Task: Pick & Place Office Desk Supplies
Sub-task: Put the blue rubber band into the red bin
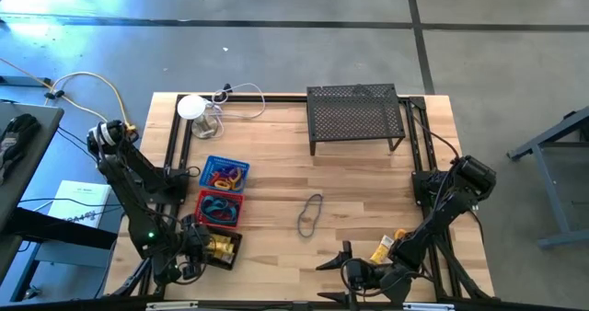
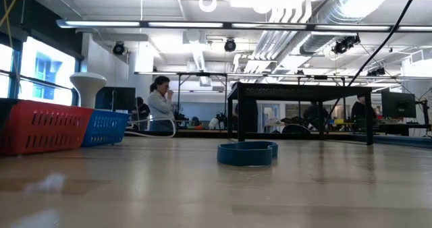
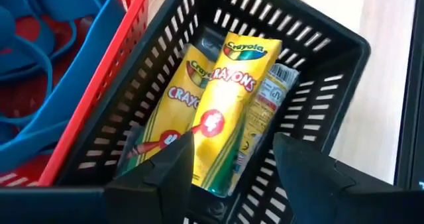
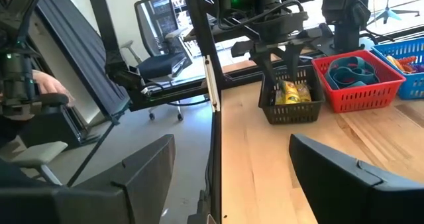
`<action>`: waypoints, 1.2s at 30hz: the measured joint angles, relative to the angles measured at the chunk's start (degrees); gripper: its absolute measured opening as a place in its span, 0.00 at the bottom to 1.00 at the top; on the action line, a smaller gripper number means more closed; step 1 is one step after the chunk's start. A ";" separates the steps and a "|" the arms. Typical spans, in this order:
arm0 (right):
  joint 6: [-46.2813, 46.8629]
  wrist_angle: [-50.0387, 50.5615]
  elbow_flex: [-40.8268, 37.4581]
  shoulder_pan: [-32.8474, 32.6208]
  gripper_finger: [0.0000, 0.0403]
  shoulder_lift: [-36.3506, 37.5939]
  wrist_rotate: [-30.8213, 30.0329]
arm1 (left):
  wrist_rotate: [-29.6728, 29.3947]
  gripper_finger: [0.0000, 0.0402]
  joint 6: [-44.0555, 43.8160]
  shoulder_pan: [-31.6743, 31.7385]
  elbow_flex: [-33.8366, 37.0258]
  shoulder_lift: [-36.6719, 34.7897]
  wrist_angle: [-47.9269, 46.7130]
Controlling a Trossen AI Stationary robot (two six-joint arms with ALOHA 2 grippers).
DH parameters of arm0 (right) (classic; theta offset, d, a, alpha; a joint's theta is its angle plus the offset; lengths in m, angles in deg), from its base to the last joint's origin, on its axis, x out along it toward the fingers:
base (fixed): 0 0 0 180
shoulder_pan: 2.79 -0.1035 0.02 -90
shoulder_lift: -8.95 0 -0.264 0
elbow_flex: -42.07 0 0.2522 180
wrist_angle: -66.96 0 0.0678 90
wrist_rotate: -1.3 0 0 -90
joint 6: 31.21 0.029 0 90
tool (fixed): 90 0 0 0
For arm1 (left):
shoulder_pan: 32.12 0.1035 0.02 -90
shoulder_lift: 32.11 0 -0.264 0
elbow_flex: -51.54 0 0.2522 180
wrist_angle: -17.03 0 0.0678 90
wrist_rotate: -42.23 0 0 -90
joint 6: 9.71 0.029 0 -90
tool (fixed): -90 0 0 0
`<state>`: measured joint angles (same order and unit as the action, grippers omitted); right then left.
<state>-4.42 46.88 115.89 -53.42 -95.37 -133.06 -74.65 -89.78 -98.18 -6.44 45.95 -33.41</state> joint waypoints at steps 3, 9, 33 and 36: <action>-0.02 -0.02 0.00 0.00 0.71 0.00 0.00 | 0.02 0.50 3.13 0.01 -0.69 -1.75 -0.39; -0.04 -0.13 0.00 0.00 0.71 0.00 -0.02 | -2.00 0.50 15.03 2.13 -2.86 -10.08 -0.43; -19.30 -17.18 0.00 1.62 0.71 -0.02 11.45 | 1.96 0.51 74.60 28.72 -3.26 -1.71 38.56; -19.96 -17.18 0.00 2.52 0.71 -0.02 11.45 | 5.69 0.51 78.27 30.67 -3.26 2.19 43.19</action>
<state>-24.38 29.70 115.89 -50.90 -95.39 -121.61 -68.97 -11.51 -67.51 -9.70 48.14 9.77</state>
